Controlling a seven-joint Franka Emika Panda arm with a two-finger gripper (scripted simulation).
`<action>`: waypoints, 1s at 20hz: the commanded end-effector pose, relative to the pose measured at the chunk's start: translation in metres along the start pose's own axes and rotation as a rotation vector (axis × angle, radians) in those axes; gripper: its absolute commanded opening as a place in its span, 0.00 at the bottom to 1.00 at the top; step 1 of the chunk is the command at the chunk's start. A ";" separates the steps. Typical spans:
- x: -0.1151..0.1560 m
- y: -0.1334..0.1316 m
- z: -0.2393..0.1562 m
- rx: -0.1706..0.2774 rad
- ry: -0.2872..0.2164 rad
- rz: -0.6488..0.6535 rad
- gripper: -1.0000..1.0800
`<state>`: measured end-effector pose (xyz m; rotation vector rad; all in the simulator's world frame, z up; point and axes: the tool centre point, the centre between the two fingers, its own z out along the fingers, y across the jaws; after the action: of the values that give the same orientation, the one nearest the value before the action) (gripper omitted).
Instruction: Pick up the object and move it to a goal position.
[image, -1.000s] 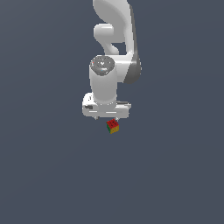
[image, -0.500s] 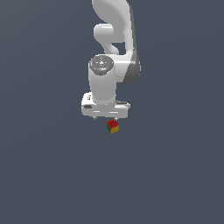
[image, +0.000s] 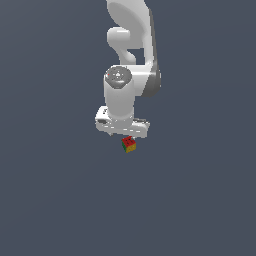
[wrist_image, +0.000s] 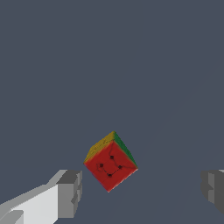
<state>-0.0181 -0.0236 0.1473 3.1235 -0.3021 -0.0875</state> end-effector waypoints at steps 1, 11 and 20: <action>-0.002 -0.002 0.004 0.002 0.002 0.051 0.96; -0.010 -0.011 0.025 0.012 0.014 0.312 0.96; -0.019 -0.017 0.042 0.020 0.026 0.554 0.96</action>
<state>-0.0343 -0.0046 0.1088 2.9475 -1.0846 -0.0442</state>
